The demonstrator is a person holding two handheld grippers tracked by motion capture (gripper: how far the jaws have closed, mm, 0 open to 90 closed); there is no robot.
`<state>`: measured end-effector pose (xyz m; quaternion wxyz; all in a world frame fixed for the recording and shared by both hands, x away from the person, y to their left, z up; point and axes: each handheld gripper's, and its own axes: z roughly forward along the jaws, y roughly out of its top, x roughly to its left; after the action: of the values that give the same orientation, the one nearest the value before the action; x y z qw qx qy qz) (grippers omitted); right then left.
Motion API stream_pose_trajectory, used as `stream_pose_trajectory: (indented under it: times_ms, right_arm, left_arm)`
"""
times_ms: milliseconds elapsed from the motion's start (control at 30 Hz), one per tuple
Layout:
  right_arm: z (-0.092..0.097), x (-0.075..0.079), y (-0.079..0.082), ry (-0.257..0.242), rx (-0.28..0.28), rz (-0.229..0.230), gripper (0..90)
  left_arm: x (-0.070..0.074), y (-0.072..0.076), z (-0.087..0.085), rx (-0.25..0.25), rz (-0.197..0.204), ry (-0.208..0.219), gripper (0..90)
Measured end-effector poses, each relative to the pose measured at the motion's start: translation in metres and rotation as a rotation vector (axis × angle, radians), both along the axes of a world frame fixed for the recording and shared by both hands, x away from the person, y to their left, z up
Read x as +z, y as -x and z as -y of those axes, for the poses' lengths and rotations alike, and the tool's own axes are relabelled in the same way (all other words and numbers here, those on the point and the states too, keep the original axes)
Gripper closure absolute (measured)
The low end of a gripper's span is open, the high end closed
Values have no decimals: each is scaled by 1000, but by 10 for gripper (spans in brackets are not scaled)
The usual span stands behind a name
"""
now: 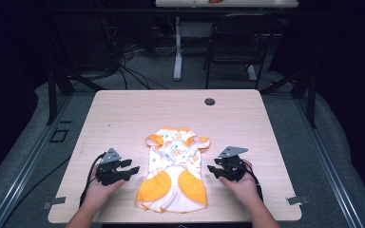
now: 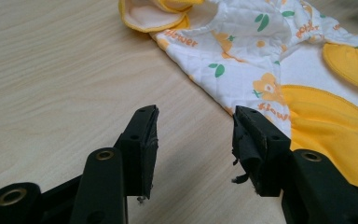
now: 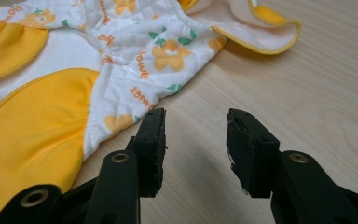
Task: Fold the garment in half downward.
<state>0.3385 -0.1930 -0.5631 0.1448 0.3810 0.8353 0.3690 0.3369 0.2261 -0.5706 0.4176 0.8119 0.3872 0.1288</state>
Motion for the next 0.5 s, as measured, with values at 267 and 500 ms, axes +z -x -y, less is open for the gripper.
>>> stream_pose_trajectory:
  times_ms: [267,500]
  right_arm:
    - [-6,2,-2,6,34,-17,580]
    - [-14,9,-8,-4,68,-35,598]
  left_arm:
    - [-2,-3,2,-19,-31,-1,549]
    - [10,-15,7,-25,-59,40,573]
